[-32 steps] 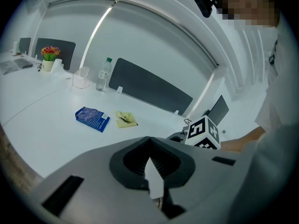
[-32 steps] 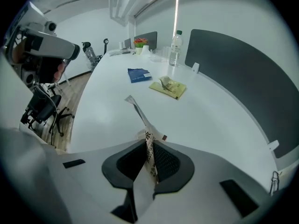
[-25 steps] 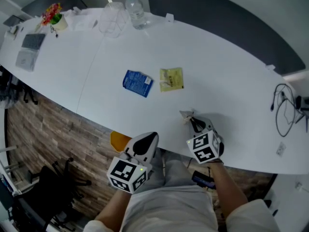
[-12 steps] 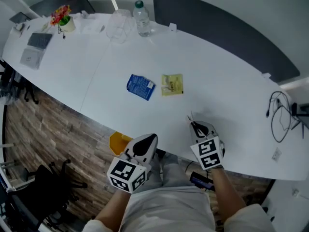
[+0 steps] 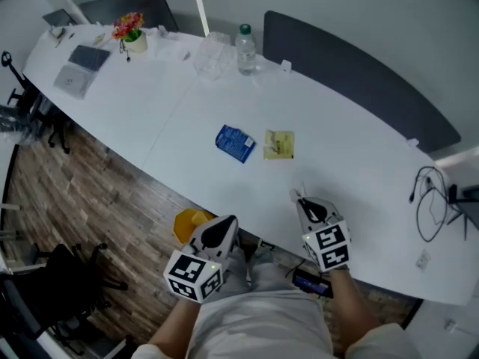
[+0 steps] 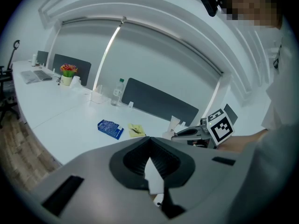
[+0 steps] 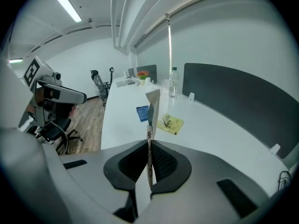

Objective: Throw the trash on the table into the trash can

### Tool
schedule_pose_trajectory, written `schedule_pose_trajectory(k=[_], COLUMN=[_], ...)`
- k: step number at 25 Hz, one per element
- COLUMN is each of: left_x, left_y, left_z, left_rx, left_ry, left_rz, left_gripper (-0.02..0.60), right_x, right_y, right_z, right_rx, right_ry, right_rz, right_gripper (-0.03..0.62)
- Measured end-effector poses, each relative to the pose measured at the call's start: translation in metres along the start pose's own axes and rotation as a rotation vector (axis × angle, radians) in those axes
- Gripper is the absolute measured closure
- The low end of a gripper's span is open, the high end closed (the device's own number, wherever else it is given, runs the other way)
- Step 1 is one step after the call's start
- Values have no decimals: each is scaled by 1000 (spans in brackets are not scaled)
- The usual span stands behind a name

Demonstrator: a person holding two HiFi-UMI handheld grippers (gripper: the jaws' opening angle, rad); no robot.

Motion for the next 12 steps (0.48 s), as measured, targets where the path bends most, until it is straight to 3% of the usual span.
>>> schedule_pose_trajectory(k=[6,12], left_x=[-9,-25], left_y=[5,21], left_z=[-34,-88], left_rx=[40,94], left_ry=[-131,-298], left_rz=[7,-58], left_gripper=[580,580], right_x=[-28,-85], right_y=[-15,-34], right_z=[14,40], right_rx=[-2,-3], right_ry=[-92,-238], right_rz=[-86,-200], right_gripper=[557,557])
Point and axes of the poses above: the fingertips, and each gripper's own axes: z forward along the fingers, x to its right, y out of its underside, the point moved 6 cm from there along -z, backward along the fingers, and after that the axes turned 9 degrees about z, right-handed, at the moved point
